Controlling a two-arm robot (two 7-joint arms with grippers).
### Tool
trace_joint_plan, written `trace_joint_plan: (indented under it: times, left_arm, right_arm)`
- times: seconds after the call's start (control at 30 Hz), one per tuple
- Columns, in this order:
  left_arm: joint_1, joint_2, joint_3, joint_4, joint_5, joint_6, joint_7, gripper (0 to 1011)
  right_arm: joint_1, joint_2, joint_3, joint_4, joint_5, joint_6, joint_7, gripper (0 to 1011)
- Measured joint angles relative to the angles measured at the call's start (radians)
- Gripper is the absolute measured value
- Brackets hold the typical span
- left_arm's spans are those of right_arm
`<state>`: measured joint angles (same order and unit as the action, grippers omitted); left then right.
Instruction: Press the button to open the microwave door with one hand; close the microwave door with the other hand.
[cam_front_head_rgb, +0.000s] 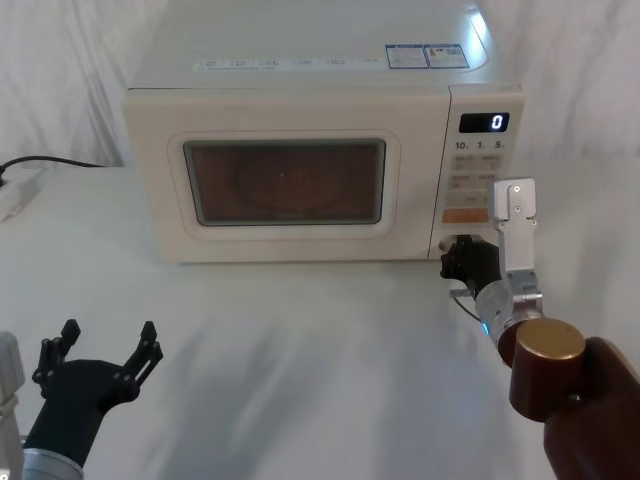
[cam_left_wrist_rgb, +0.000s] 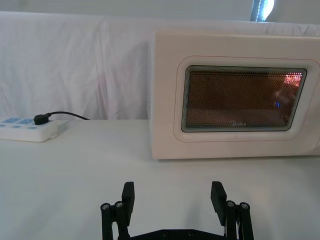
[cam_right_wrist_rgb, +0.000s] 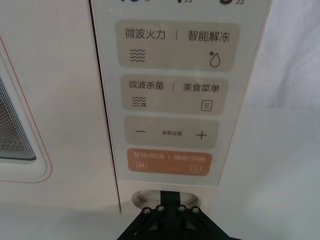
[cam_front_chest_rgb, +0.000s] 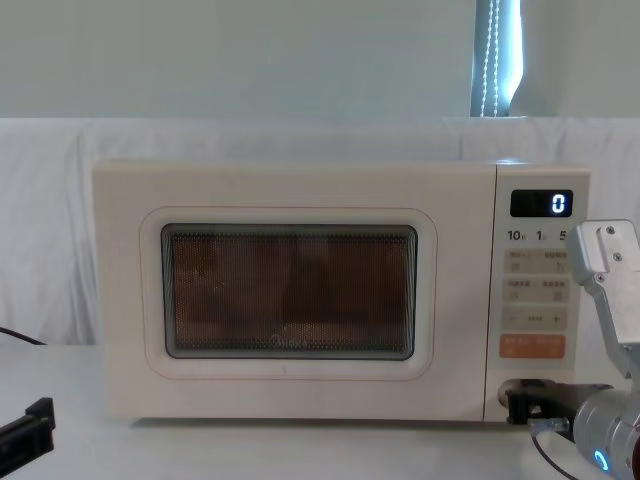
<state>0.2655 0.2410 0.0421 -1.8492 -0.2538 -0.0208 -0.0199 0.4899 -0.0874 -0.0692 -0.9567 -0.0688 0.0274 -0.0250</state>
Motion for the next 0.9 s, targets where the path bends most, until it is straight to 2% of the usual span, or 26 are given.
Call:
trace_joint_plan:
  times: [0.9]
  left_arm:
    - [0.0, 0.0, 0.0, 0.0, 0.0, 0.0, 0.0, 1001]
  right_arm:
    - [0.036, -0.008, 0.006, 0.065, 0.009, -0.036, 0.001, 0]
